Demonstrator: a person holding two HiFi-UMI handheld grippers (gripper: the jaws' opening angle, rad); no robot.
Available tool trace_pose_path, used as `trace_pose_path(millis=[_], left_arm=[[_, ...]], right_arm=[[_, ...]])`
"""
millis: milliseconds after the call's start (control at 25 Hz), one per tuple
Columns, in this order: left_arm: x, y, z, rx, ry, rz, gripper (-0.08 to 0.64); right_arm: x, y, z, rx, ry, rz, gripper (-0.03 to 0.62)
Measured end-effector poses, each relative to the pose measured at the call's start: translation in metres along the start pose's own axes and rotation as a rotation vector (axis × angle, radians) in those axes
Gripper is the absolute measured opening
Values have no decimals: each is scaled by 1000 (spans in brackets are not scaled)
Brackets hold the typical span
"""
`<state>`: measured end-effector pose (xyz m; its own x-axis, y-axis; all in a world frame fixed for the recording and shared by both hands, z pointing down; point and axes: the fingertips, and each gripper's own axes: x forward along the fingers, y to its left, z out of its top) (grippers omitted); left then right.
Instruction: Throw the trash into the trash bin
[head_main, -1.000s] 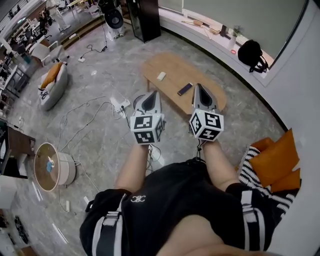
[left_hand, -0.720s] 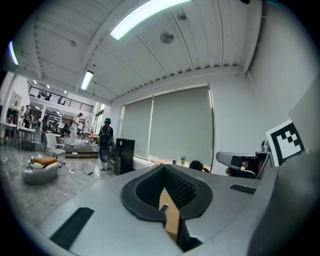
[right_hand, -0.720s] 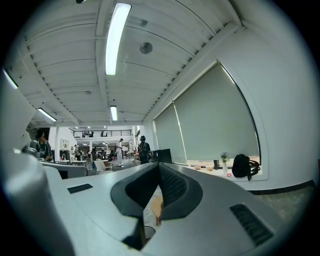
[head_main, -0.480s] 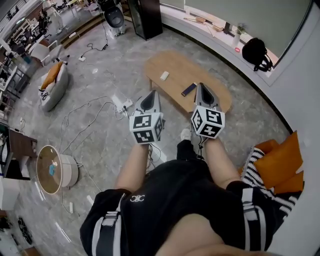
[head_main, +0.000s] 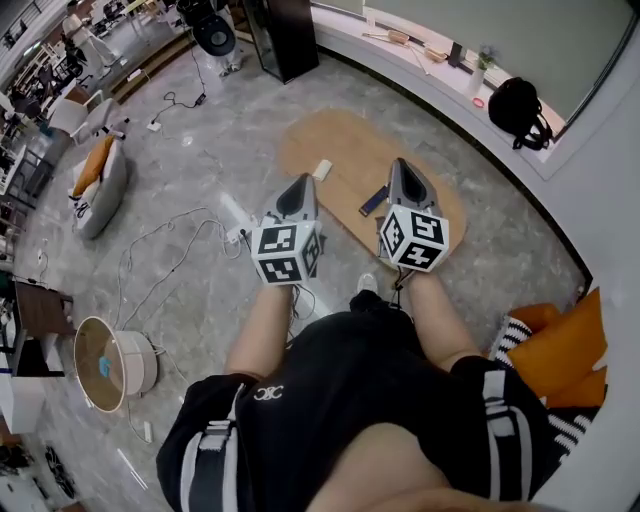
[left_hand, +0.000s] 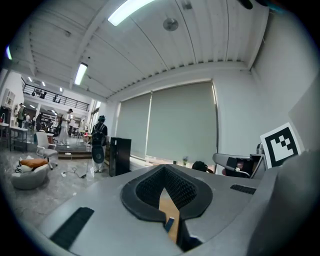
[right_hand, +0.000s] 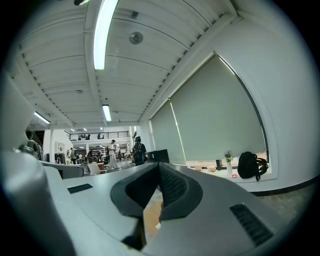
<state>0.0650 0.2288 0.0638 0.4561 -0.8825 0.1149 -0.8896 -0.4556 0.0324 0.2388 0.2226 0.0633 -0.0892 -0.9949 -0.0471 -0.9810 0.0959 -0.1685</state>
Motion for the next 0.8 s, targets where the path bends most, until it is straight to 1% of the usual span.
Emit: trace_pose_path(millis=[200, 360, 560, 680, 800], left_arm=[[93, 9, 32, 23, -16, -23, 3], [159, 10, 41, 31, -3, -37, 3], [212, 25, 35, 8, 36, -59, 5], [233, 33, 23, -4, 63, -76, 5], [250, 37, 12, -8, 100, -111, 5]], right_arm=[[86, -30, 13, -7, 7, 9, 11], [145, -59, 18, -15, 14, 10, 11], [195, -73, 15, -17, 41, -7, 11], [211, -81, 4, -14, 58, -37, 11], [221, -88, -8, -17, 81, -79, 11]])
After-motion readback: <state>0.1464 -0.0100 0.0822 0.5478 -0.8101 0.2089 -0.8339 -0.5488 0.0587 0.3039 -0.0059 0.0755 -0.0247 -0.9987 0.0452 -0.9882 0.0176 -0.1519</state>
